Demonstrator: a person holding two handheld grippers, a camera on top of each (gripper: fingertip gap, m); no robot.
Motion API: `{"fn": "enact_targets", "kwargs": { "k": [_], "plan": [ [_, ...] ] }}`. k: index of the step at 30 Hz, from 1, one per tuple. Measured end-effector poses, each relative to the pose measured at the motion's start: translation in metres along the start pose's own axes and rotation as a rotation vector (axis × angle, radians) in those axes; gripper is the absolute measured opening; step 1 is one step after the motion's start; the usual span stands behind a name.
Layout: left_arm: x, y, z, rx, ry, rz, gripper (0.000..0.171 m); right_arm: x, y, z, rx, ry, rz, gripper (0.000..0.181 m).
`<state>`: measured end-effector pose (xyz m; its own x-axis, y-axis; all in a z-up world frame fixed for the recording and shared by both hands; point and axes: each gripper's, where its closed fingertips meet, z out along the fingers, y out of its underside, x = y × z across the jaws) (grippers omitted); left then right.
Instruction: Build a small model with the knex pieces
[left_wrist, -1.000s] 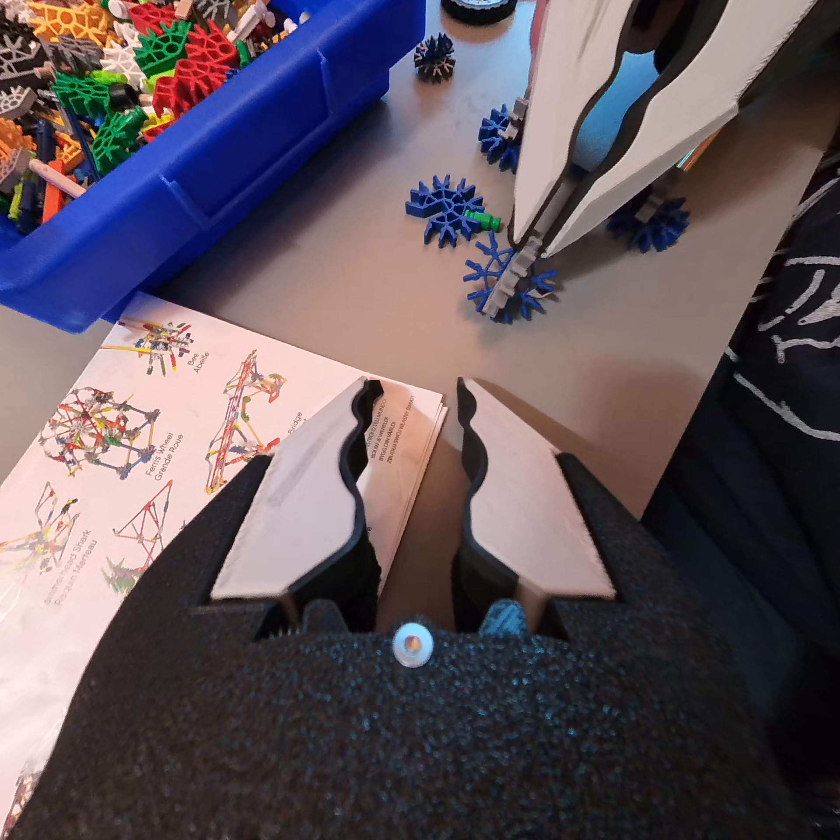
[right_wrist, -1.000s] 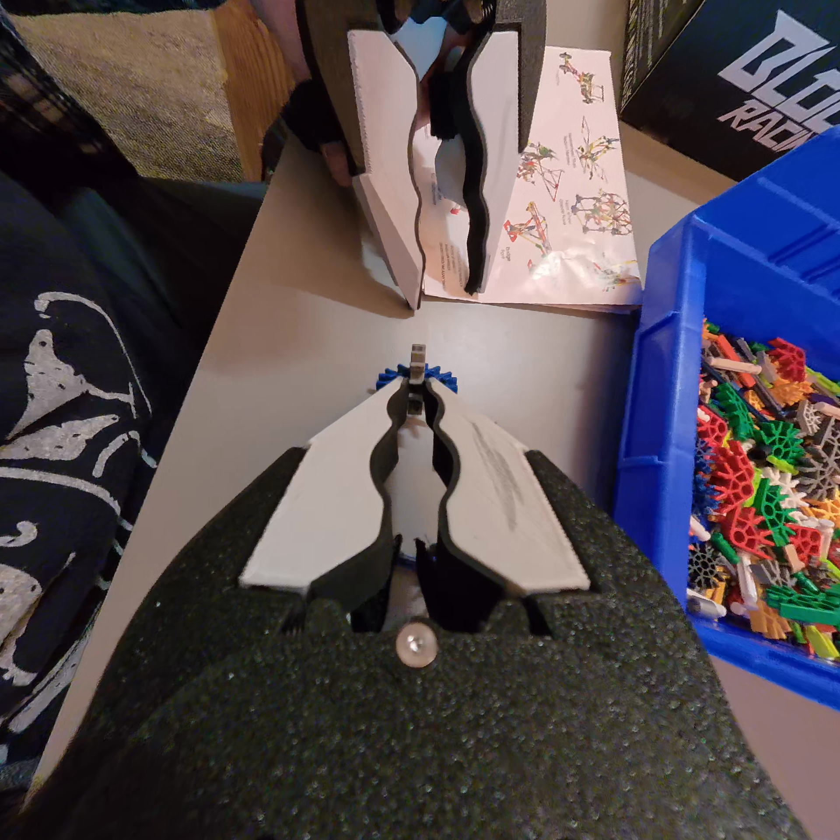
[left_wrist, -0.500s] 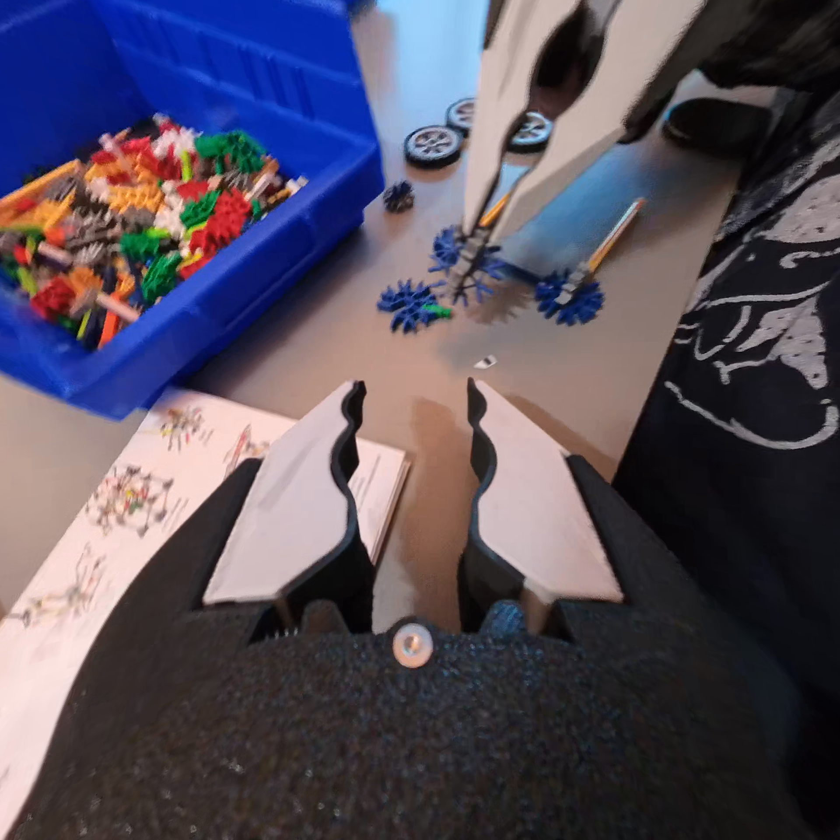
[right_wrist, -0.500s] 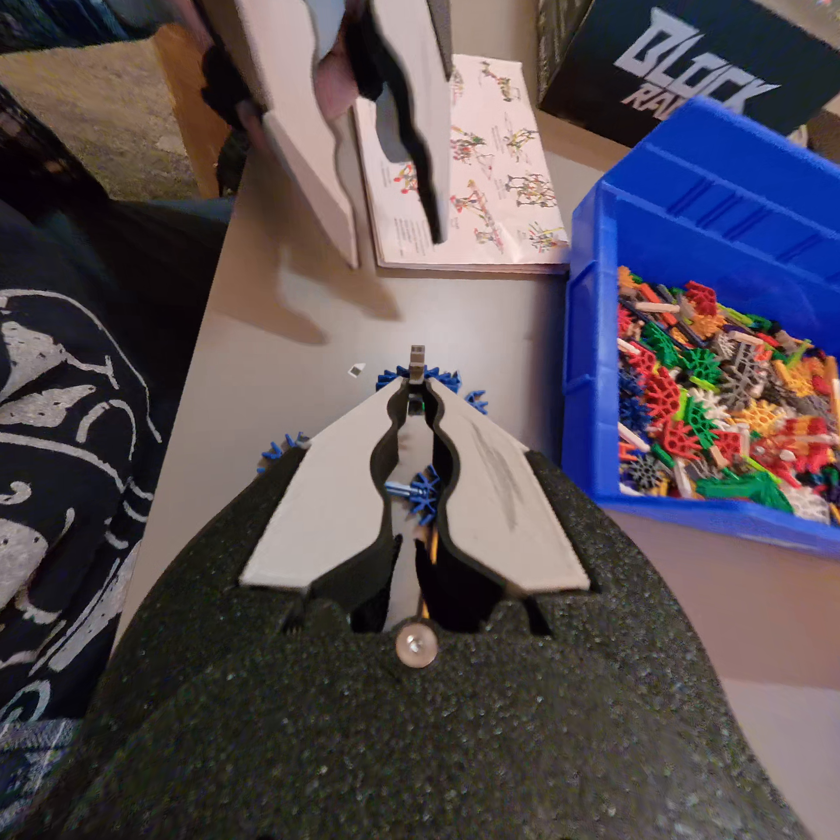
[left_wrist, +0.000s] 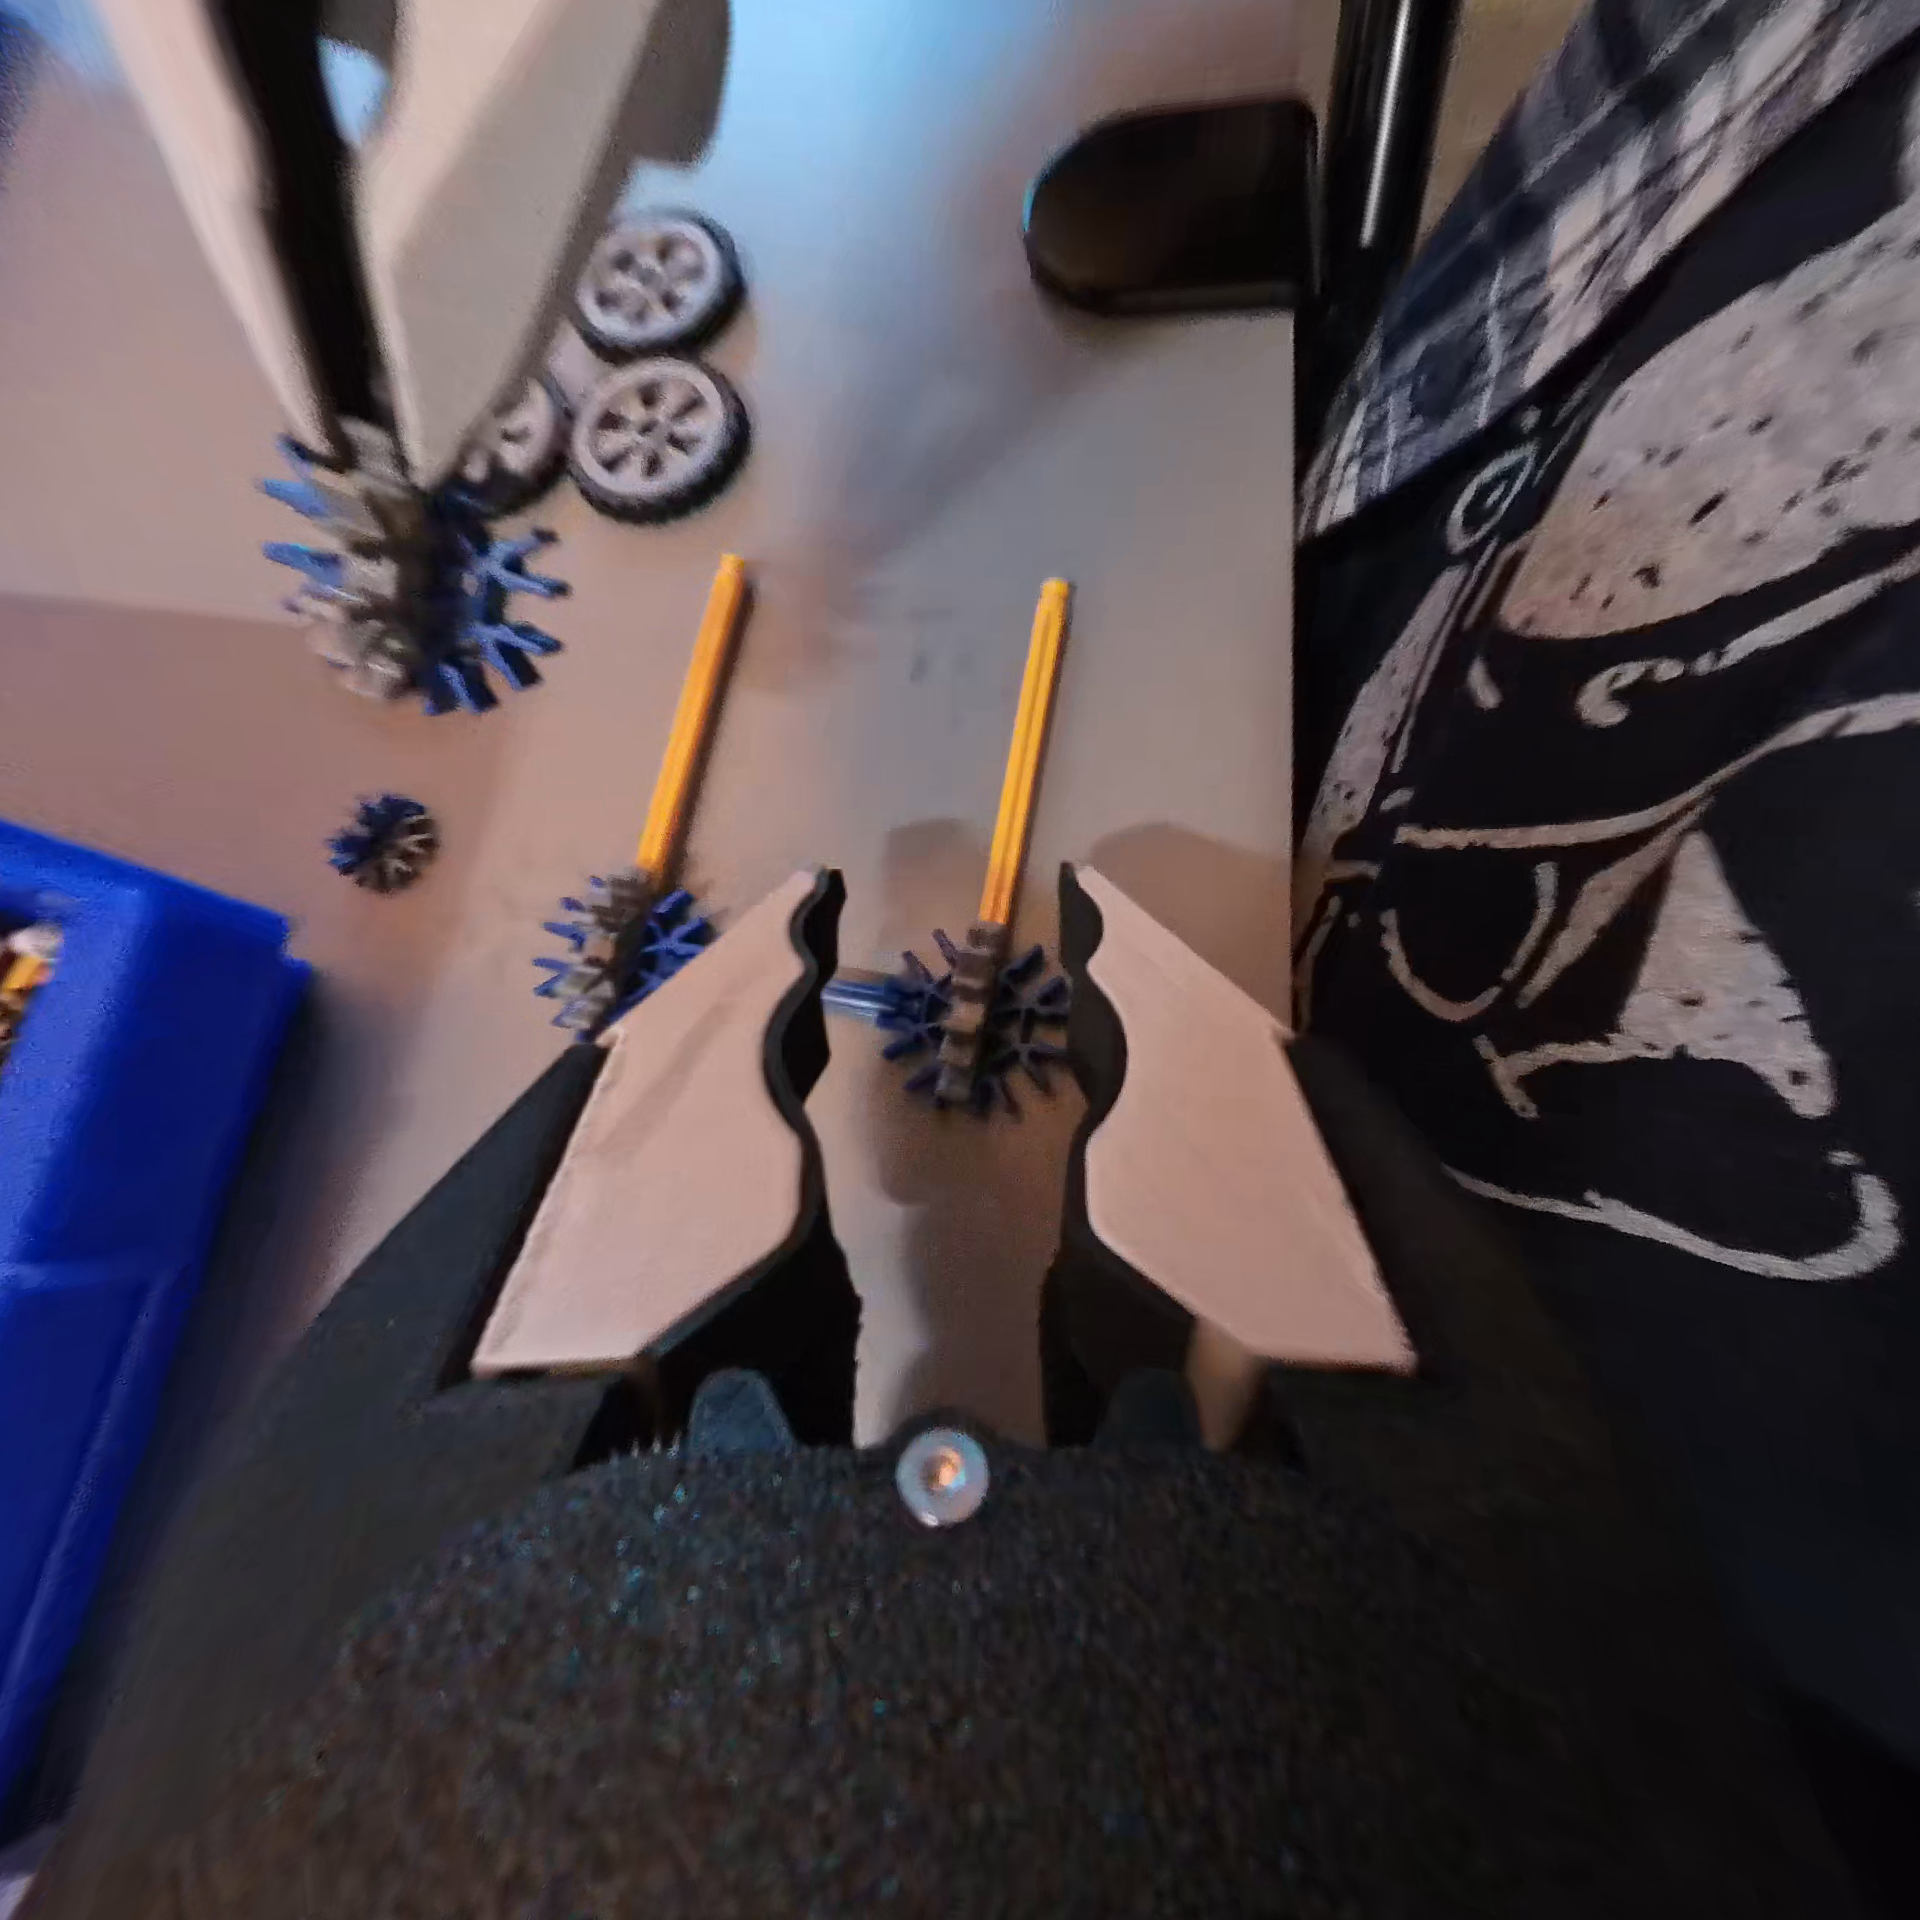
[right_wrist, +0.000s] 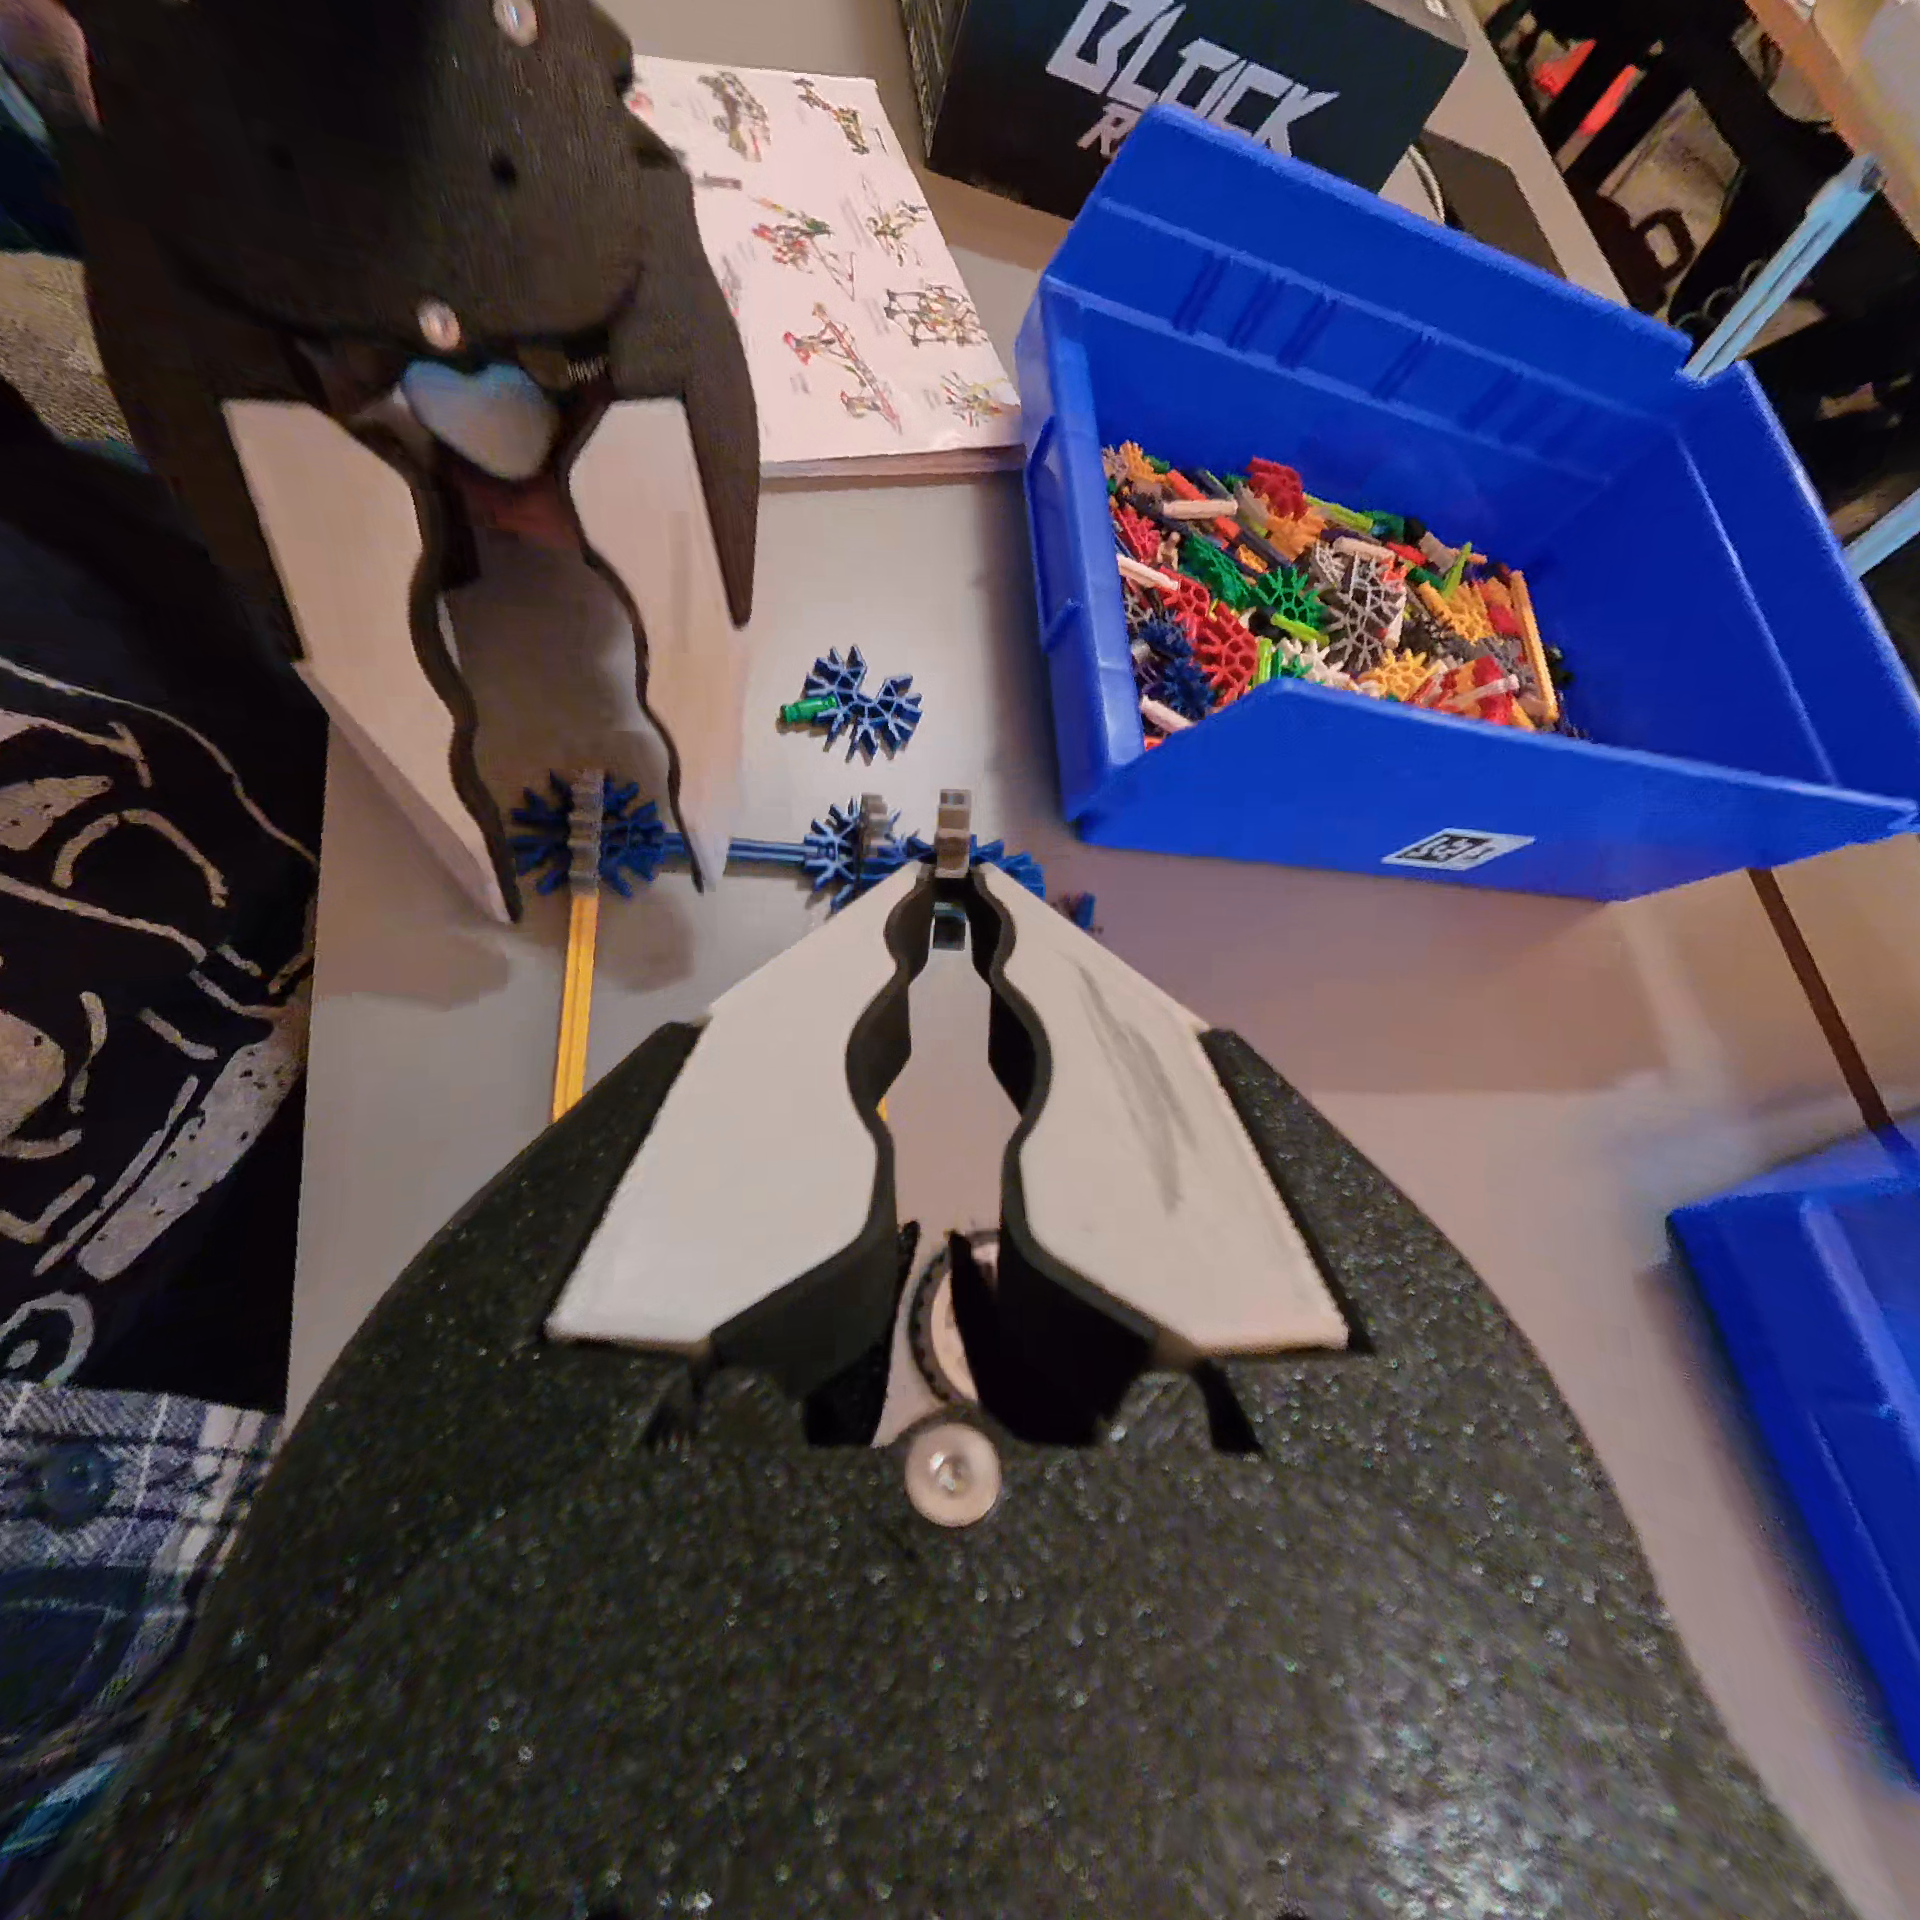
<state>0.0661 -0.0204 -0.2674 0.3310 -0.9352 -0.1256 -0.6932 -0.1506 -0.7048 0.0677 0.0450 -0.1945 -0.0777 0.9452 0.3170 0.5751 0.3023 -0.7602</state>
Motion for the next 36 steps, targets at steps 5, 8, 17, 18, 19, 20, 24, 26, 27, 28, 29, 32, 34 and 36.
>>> {"fn": "enact_targets", "kwargs": {
  "k": [5, 8, 17, 18, 19, 20, 24, 26, 27, 28, 29, 32, 34, 36],
  "plan": [
    [0.000, 0.009, 0.012, -0.040, -0.001, -0.023, 0.014, -0.008, 0.010, -0.003, -0.009, -0.025, 0.012, 0.005],
    [-0.006, 0.016, 0.005, -0.059, -0.023, -0.027, 0.013, -0.015, 0.018, -0.002, -0.029, -0.051, 0.021, 0.006],
    [-0.013, 0.036, -0.015, -0.085, -0.041, -0.071, 0.021, -0.035, 0.040, 0.018, -0.113, -0.121, 0.030, 0.006],
    [-0.013, 0.035, -0.014, -0.083, -0.044, -0.076, 0.028, -0.035, 0.042, 0.020, -0.122, -0.123, 0.031, 0.006],
    [-0.012, 0.034, -0.013, -0.077, -0.042, -0.078, 0.028, -0.036, 0.044, 0.023, -0.133, -0.123, 0.028, 0.006],
    [-0.011, 0.032, -0.011, -0.066, -0.036, -0.079, 0.027, -0.037, 0.046, 0.025, -0.146, -0.122, 0.018, 0.006],
    [-0.005, 0.028, -0.008, -0.034, -0.012, -0.097, 0.018, -0.037, 0.059, 0.031, -0.213, -0.113, -0.006, 0.006],
    [-0.003, 0.027, -0.007, -0.016, -0.008, -0.105, 0.013, -0.036, 0.064, 0.033, -0.242, -0.109, -0.012, 0.006],
    [-0.003, 0.026, -0.007, -0.011, -0.014, -0.109, 0.014, -0.036, 0.066, 0.035, -0.251, -0.106, -0.013, 0.006],
    [-0.004, 0.026, -0.007, -0.010, -0.025, -0.102, 0.015, -0.035, 0.066, 0.036, -0.252, -0.106, -0.009, 0.006],
    [-0.004, 0.026, -0.007, -0.009, -0.032, -0.096, 0.015, -0.035, 0.065, 0.037, -0.252, -0.109, -0.004, 0.006],
    [-0.005, 0.028, -0.010, -0.015, -0.040, -0.095, 0.022, -0.033, 0.064, 0.040, -0.266, -0.108, -0.013, 0.008],
    [-0.007, 0.031, -0.013, -0.018, -0.048, -0.096, 0.026, -0.033, 0.063, 0.043, -0.269, -0.112, -0.014, 0.008],
    [-0.007, 0.033, -0.015, -0.004, -0.044, -0.108, 0.027, -0.032, 0.062, 0.045, -0.268, -0.114, -0.007, 0.008]
  ]
}}
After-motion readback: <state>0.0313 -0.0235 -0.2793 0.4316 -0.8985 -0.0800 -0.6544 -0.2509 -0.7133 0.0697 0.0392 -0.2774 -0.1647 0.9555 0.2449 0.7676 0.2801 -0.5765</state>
